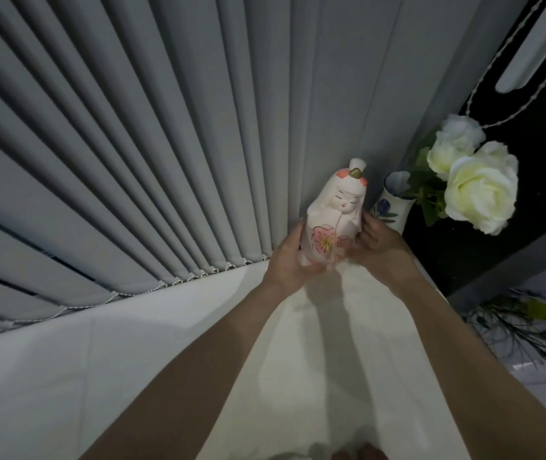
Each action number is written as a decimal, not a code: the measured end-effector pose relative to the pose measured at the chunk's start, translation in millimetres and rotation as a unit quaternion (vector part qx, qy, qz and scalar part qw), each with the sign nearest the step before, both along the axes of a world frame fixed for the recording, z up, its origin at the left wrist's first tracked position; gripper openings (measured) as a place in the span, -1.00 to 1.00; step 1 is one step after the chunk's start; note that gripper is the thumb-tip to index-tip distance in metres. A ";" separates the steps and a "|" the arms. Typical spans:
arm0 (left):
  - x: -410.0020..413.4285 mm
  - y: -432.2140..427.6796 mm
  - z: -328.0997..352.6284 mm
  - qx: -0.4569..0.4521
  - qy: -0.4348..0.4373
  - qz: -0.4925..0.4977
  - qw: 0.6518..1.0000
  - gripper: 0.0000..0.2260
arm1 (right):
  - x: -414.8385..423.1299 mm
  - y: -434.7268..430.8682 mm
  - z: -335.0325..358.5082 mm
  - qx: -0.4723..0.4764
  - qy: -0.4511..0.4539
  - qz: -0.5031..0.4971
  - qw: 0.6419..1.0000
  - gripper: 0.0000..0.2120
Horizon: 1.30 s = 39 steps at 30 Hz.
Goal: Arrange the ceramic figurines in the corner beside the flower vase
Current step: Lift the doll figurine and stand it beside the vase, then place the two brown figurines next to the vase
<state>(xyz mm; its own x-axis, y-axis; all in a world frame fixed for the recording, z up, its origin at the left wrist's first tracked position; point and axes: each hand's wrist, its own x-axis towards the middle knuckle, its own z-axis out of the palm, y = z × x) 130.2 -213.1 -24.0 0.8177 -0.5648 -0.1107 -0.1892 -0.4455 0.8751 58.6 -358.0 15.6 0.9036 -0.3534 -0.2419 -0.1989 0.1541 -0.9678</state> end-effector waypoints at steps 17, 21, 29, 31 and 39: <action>-203.1 114.3 7.0 0.232 0.042 -0.276 0.932 0.06 | -196.8 40.3 -12.5 -0.189 0.134 0.255 0.939 -0.31; -216.8 106.5 -2.6 0.263 -0.037 -0.307 0.914 -0.28 | -225.2 51.2 -24.6 -0.203 0.125 0.305 0.922 -0.25; -218.5 83.3 -7.7 0.292 -0.087 -0.270 0.913 -0.63 | -235.0 67.8 -48.7 -0.233 0.087 0.234 0.940 -0.47; -218.1 79.2 -9.1 0.273 -0.087 -0.259 0.922 -0.61 | -236.2 69.7 -51.7 -0.226 0.077 0.213 0.947 -0.65; -177.2 54.9 -4.9 0.176 -0.057 -0.112 0.976 -0.83 | -210.6 38.9 -58.0 -0.267 0.083 0.099 0.955 -0.58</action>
<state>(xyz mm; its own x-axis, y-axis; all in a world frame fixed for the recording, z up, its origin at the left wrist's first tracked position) -47.0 -158.1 -28.9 0.6967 -0.6738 -0.2460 -0.4035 -0.6517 0.6422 -152.0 -319.1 -42.4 0.9300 -0.2935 -0.2212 -0.3314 -0.4093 -0.8501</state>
